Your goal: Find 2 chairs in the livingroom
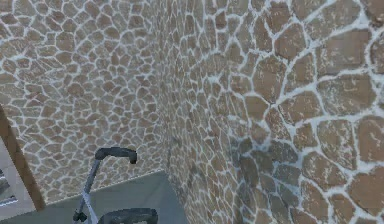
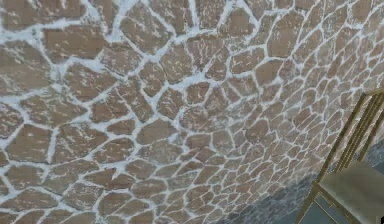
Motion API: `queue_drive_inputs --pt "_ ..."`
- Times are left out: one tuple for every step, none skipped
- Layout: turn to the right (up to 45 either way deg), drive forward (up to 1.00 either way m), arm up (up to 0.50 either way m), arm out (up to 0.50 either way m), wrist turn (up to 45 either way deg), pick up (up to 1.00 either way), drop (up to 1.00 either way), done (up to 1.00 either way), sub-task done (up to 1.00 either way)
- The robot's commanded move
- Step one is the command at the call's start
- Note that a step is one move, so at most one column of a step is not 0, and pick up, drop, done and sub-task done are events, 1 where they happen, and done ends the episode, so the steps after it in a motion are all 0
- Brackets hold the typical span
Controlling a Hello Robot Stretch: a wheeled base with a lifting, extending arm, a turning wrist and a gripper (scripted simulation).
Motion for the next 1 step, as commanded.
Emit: queue_drive_inputs --pt "12.0 0.0 0.0 0.0 0.0 0.0 0.0 0.0 0.0"
